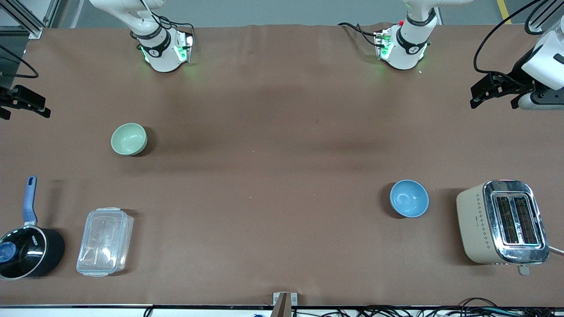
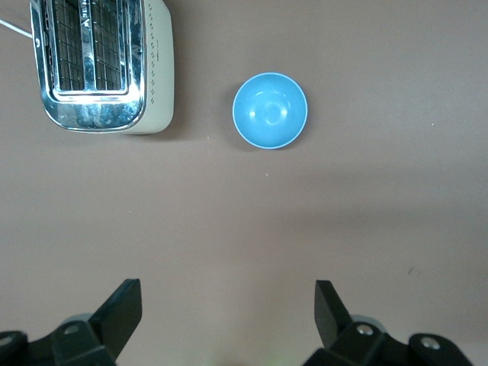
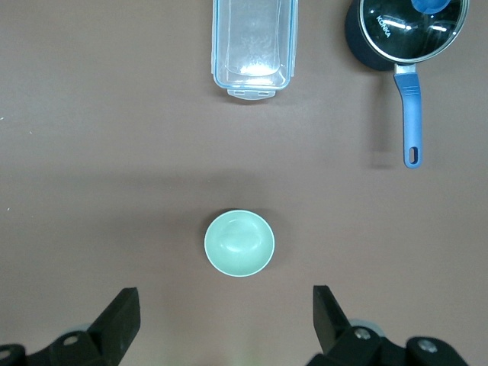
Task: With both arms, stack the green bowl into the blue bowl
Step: 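Reach the right gripper to the green bowl and the left gripper to the blue bowl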
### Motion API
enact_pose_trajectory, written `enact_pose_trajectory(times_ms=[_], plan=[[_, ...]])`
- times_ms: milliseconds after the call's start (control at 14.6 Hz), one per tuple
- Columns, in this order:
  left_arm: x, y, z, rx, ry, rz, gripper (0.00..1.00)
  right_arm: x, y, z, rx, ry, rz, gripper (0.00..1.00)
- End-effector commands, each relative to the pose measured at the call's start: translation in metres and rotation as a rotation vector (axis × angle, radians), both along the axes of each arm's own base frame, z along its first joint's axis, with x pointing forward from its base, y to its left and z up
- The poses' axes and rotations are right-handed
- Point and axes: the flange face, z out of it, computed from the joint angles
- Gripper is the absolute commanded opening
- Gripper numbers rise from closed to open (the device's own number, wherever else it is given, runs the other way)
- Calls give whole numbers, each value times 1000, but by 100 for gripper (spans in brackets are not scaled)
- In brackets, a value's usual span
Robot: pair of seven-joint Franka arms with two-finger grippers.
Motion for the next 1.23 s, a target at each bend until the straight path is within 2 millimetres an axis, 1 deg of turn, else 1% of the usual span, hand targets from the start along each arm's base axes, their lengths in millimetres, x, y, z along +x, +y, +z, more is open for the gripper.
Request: enact_pose_trajectory(times_ms=[0,68,137,274,411,548,616,753,822,959,1027,1164], plan=[[1,3,7,20,0,-15,100,-4,2,0,10,0,1,100],[1,5,10,21,-4,-10,100,-3,2,0,10,0,1,100],[3,6,7,22,0,-10,100,-3,2,0,10,0,1,100],[20,6,-16,21,35,-11,100,-3,3,0,10,0,3,100],[41,6,-46,19,54,-8,100,-3,3,0,11,-2,3,100],[61,5,-84,38,52,0,100,-3,4,0,11,-3,4,100],[68,3,-102,42,45,-5,100,-3,3,1,11,-6,4,100],[82,5,-146,37,28,7,100,-2,0,-1,10,-12,0,100],[86,5,-167,32,15,8,100,1,-2,-6,10,-17,-5,100],[93,5,-218,24,-4,47,100,5,-9,-30,14,-28,-8,100],[96,5,-241,19,-10,74,100,5,-20,-40,14,-33,-26,100],[105,5,-276,10,-31,95,100,6,-32,-65,16,-34,-48,100]])
